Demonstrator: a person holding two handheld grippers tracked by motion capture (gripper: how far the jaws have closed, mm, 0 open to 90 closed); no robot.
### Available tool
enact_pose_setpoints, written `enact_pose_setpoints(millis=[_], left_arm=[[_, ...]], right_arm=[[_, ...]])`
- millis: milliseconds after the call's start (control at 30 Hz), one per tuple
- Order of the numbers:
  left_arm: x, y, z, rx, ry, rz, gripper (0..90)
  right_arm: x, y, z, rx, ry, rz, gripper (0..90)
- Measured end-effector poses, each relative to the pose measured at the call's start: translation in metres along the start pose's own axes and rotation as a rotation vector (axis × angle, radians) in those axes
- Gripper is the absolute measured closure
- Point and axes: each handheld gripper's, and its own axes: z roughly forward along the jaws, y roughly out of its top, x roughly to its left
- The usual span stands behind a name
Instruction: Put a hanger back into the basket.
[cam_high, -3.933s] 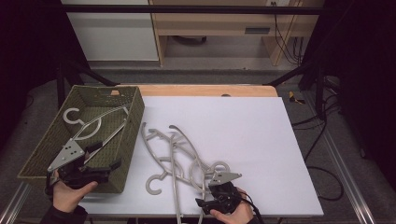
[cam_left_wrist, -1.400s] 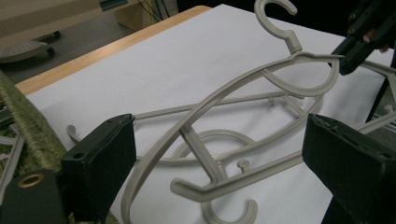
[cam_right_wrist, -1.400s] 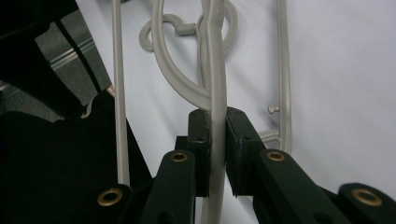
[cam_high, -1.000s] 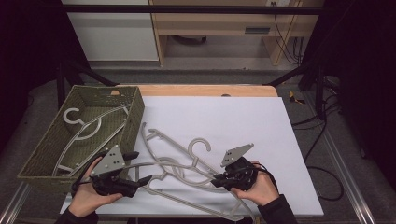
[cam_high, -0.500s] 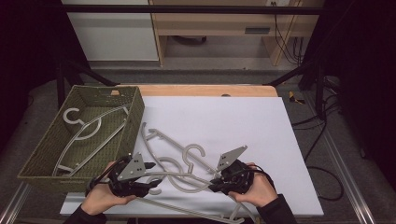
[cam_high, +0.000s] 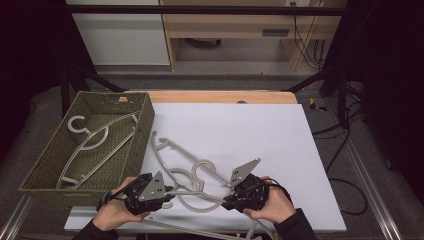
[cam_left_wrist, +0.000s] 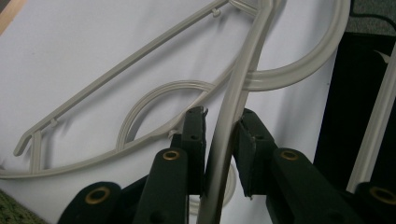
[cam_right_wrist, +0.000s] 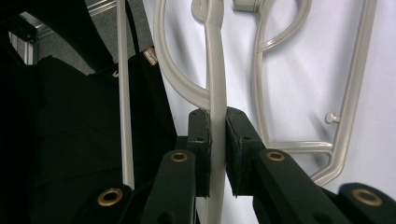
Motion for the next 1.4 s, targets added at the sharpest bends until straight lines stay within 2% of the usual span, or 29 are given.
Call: enact_pose_setpoints(millis=[133, 267, 333, 467, 500, 600, 667, 800, 833, 1000, 1033, 1067, 1100, 1167, 1267, 1333, 1400], left_arm=[[-0.004, 0.0, 0.0, 0.014, -0.004, 0.031, 76.4], [-0.005, 0.001, -0.002, 0.012, -0.01, 0.039, 77.8], [-0.006, 0.001, -0.003, 0.008, -0.015, 0.037, 78.5], [-0.007, 0.002, -0.004, 0.028, -0.043, 0.045, 80.6], [-0.009, 0.002, -0.003, 0.015, -0.043, 0.026, 80.8], [-0.009, 0.003, -0.005, 0.019, -0.046, 0.018, 81.2], [-0.01, 0.004, -0.006, 0.005, -0.044, -0.005, 81.2], [-0.008, 0.004, -0.008, -0.01, -0.04, -0.029, 81.5], [-0.008, 0.003, -0.008, -0.015, -0.034, -0.046, 81.5], [-0.003, 0.0, -0.009, -0.016, 0.004, -0.099, 81.6], [-0.001, 0.0, -0.01, -0.016, 0.014, -0.116, 81.6], [0.0, -0.001, -0.01, -0.019, 0.022, -0.125, 81.6], [0.002, -0.002, -0.011, -0.021, 0.025, -0.142, 81.5], [0.005, -0.004, -0.013, -0.024, 0.036, -0.16, 81.6], [0.007, -0.005, -0.017, -0.032, 0.062, -0.174, 81.6], [0.008, -0.006, -0.021, -0.04, 0.084, -0.187, 81.6], [0.01, -0.006, -0.023, -0.054, 0.105, -0.207, 81.6]], right_arm=[[0.0, 0.0, 0.001, 0.012, 0.001, -0.005, 81.2], [-0.001, -0.001, -0.001, 0.007, 0.004, -0.025, 80.9], [-0.001, -0.001, -0.002, -0.007, -0.013, -0.025, 80.5], [-0.004, -0.003, -0.005, -0.03, -0.03, -0.026, 79.0], [-0.004, -0.004, -0.005, -0.03, -0.035, -0.028, 78.5], [-0.005, -0.005, -0.006, -0.053, -0.061, -0.008, 76.7], [-0.006, -0.005, -0.007, -0.062, -0.072, 0.003, 75.6], [-0.009, -0.006, -0.013, -0.108, -0.103, 0.045, 72.1], [-0.01, -0.007, -0.013, -0.124, -0.103, 0.037, 70.4], [-0.013, -0.014, -0.026, -0.254, -0.163, 0.096, 58.7], [-0.014, -0.015, -0.028, -0.266, -0.172, 0.101, 57.0], [-0.015, -0.018, -0.031, -0.311, -0.195, 0.115, 54.3], [-0.016, -0.02, -0.034, -0.333, -0.209, 0.132, 53.5], [-0.017, -0.027, -0.041, -0.409, -0.249, 0.174, 46.1], [-0.018, -0.038, -0.05, -0.503, -0.295, 0.221, 37.4], [-0.018, -0.045, -0.055, -0.553, -0.33, 0.236, 30.6], [-0.018, -0.053, -0.059, -0.575, -0.359, 0.248, 24.7]])
